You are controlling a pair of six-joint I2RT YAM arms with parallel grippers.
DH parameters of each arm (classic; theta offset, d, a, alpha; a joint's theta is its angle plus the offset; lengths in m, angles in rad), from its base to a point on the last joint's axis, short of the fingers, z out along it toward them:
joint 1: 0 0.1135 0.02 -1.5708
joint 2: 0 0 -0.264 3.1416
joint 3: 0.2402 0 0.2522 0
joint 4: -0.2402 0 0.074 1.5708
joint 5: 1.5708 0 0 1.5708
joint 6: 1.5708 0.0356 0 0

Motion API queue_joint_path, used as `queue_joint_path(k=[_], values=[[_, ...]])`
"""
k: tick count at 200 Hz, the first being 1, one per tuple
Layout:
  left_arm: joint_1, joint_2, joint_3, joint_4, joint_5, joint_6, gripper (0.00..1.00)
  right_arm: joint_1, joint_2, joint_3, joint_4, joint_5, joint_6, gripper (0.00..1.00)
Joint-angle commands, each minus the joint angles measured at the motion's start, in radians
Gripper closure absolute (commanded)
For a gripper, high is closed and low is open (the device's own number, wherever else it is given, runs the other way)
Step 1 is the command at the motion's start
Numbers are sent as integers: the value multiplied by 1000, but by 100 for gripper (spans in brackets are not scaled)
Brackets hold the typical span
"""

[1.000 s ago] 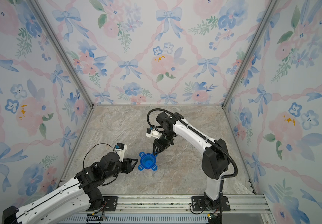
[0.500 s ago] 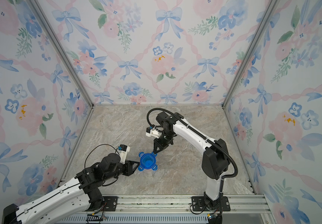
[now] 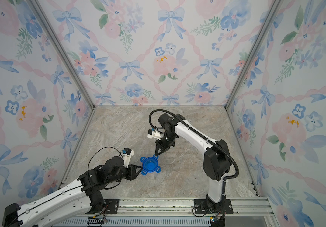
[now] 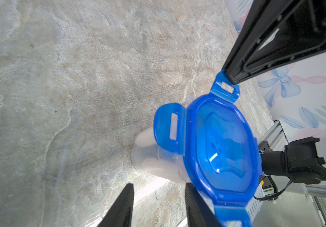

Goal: Pack away toiletry kits
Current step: Close the lid on the container.

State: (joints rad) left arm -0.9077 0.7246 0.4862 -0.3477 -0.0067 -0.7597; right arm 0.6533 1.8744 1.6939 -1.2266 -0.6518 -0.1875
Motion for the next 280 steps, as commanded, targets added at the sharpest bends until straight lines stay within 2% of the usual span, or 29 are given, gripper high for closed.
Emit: queue_joint_path(k=[1,178,198,249,280], values=[[-5,-9,18,0,-5,23,54,-14,11,10,-6,-90,12,93],[-5,-46,-5,-13,-31,-24,56,-33,-66,-100,113,-41,23,93],[-5,-69,-8,-26,-40,-42,53,-40,-80,-103,122,-58,31,93],[-3,-116,46,-104,-54,-50,36,-40,-102,-136,165,-71,60,94],[-3,-67,73,-100,-20,-22,29,-40,-128,-178,206,-67,94,94]])
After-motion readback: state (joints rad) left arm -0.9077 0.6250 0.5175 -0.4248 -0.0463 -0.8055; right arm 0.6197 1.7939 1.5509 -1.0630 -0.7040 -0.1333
